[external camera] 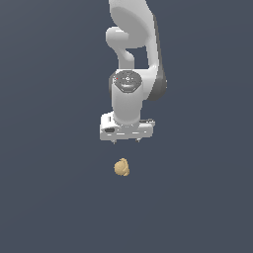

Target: Pick up the object and move it to a goal position.

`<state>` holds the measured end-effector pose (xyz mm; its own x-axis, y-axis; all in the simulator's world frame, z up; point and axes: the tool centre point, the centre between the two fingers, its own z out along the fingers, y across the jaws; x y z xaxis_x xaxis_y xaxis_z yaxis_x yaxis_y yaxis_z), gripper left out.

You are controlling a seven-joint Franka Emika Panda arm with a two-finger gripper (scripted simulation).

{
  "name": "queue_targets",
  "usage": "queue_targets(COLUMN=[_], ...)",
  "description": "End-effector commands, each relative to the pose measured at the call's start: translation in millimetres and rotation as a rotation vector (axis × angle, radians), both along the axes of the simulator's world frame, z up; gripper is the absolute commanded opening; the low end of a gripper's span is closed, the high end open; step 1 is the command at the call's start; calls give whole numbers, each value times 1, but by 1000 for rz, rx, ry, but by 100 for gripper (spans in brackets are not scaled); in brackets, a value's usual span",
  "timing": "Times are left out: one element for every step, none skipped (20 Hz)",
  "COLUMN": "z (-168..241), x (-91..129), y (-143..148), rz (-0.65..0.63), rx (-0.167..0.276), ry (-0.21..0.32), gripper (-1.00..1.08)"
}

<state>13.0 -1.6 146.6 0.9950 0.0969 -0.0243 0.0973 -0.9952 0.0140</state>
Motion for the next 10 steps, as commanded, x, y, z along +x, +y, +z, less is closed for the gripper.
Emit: queue_targets(z=[-6, -8, -11, -15, -18, -22, -26, -29, -33, -36], x=[9, 13, 18, 23, 28, 33, 38, 43, 47, 51], y=[-2, -3, -4, -5, -6, -8, -9, -10, -12, -13], rz=[14, 21, 28, 36, 45, 53, 62, 70, 77, 84], rx=[1, 2, 2, 3, 4, 5, 6, 7, 9, 10], ry=[-2, -3, -4, -5, -7, -8, -10, -11, -12, -14], gripper=[100, 100, 100, 100, 100, 100, 100, 100, 100, 100])
